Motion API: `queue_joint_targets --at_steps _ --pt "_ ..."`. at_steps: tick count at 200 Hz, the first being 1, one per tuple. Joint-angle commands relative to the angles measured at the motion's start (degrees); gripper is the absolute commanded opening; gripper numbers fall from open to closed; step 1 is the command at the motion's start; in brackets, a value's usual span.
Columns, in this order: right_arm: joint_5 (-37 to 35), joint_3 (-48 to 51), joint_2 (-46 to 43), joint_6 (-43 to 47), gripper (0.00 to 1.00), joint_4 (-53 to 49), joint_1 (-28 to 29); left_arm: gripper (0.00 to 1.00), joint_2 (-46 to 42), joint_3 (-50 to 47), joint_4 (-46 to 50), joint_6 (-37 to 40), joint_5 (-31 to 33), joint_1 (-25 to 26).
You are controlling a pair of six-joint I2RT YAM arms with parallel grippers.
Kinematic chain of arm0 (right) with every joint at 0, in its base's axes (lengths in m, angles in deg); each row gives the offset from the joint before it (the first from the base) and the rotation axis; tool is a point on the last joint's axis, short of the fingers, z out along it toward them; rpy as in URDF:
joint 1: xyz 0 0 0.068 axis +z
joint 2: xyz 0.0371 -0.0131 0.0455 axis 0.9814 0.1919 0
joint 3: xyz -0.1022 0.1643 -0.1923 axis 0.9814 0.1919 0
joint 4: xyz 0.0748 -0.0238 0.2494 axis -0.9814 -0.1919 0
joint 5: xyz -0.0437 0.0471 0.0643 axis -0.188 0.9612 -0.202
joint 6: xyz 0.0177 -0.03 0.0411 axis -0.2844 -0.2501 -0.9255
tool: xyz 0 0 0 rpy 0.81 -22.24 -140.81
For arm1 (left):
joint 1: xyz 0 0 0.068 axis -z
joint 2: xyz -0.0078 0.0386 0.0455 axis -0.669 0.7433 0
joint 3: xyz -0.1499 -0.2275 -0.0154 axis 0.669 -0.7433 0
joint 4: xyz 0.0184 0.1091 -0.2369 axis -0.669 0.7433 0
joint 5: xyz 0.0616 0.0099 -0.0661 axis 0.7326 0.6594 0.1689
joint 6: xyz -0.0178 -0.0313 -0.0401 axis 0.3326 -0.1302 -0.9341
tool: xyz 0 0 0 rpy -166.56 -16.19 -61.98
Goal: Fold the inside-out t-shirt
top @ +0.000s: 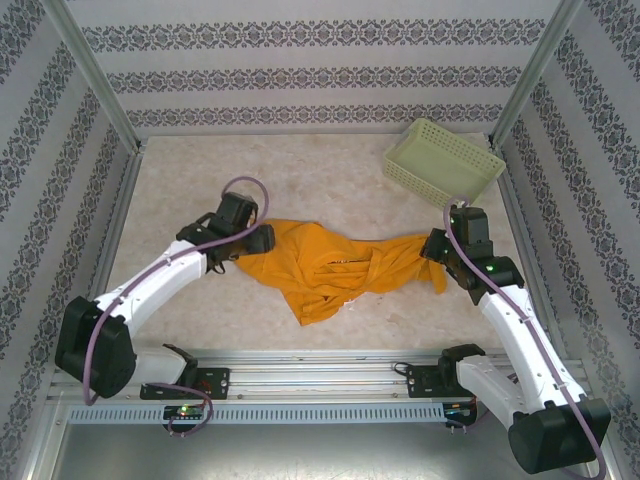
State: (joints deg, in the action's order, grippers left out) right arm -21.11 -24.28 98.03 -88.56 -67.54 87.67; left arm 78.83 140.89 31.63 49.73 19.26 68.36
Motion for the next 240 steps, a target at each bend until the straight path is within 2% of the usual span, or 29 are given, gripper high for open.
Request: queue_joint_targets --at_steps 1,37,75,113,139,177,211,240 --pt "0.48 0.44 -0.65 -0.98 0.0 1.8 -0.48 0.69 0.9 -4.4 0.97 -2.3 1.77 0.95" --pt "0.45 0.34 -1.07 -0.95 0.0 1.51 -0.48 0.65 5.54 -6.52 -4.58 -1.3 -2.72 0.94" --pt "0.35 0.93 -2.03 -1.15 0.0 0.93 -0.53 0.52 10.71 -5.32 -7.8 -0.95 -6.14 0.98" --pt "0.04 1.73 -2.9 -1.16 0.0 0.34 -0.48 0.39 15.25 -3.73 -7.95 -0.76 -5.65 0.92" --pt "-0.79 1.23 -3.36 -0.55 0.0 -0.55 -0.49 0.24 16.0 -3.58 -8.04 -0.94 -5.57 0.89" --pt "-0.91 0.98 -3.37 -0.32 0.0 -0.8 -0.49 0.0 14.0 -3.83 -7.95 -1.16 -5.26 0.89" --pt "-1.14 0.46 -3.62 -0.1 0.0 -1.34 -0.56 0.0 9.0 -4.32 -7.01 -1.2 -3.64 0.83" --pt "-1.93 -1.71 -4.19 1.11 0.0 -3.27 -0.57 0.0 -1.23 -3.91 -4.68 -1.38 -0.05 -0.24"
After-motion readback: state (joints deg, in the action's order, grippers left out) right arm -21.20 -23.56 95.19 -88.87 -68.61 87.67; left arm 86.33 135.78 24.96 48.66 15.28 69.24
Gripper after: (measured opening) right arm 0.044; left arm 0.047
